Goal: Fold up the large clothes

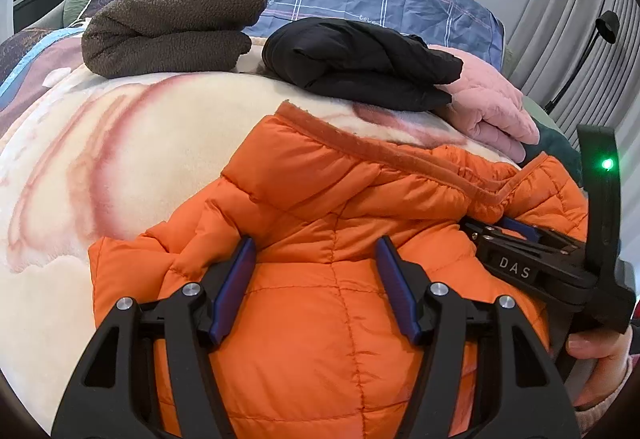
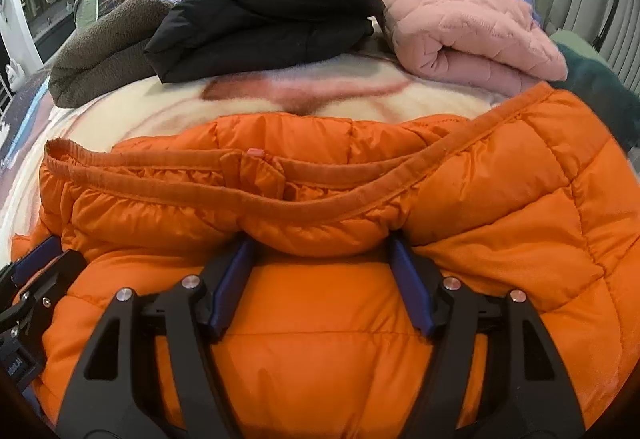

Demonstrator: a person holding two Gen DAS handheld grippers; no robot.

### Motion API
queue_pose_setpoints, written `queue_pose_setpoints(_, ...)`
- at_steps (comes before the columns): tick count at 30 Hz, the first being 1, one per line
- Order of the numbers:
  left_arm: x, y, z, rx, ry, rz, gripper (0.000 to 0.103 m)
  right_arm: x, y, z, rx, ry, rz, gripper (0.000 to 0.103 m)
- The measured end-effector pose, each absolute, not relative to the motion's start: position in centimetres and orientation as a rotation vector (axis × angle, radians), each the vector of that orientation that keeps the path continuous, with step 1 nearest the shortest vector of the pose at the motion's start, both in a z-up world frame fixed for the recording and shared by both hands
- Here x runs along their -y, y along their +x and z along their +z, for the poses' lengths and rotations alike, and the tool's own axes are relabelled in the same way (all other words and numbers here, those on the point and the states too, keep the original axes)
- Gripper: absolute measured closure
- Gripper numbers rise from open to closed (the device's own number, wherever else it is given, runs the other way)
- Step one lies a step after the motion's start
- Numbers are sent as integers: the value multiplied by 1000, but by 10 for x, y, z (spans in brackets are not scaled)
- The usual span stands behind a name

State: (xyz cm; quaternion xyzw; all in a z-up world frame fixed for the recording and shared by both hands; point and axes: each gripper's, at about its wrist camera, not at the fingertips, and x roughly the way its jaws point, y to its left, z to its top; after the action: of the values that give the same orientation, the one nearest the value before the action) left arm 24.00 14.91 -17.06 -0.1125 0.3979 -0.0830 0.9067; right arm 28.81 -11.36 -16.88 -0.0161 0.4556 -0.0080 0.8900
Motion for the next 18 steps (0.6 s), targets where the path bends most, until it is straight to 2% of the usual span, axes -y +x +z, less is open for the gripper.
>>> queue_pose_setpoints(4,-149,239,-171,-817,-221,-179,38,115,268,-146,-929,-41,-27,35)
queue_pose_setpoints(8,-149,240,-170,-816,-221,-178,38,114,201,-123,-838,-50,25,35)
queue_pose_setpoints(12,-147,239,-170,-815,-212,-185,36,115,167,-150,-820,-100,24,34)
queue_pose_setpoints(18,-145,240,-171,-813,-207,-173,34,106,180,-172,-781,-148,-23,33)
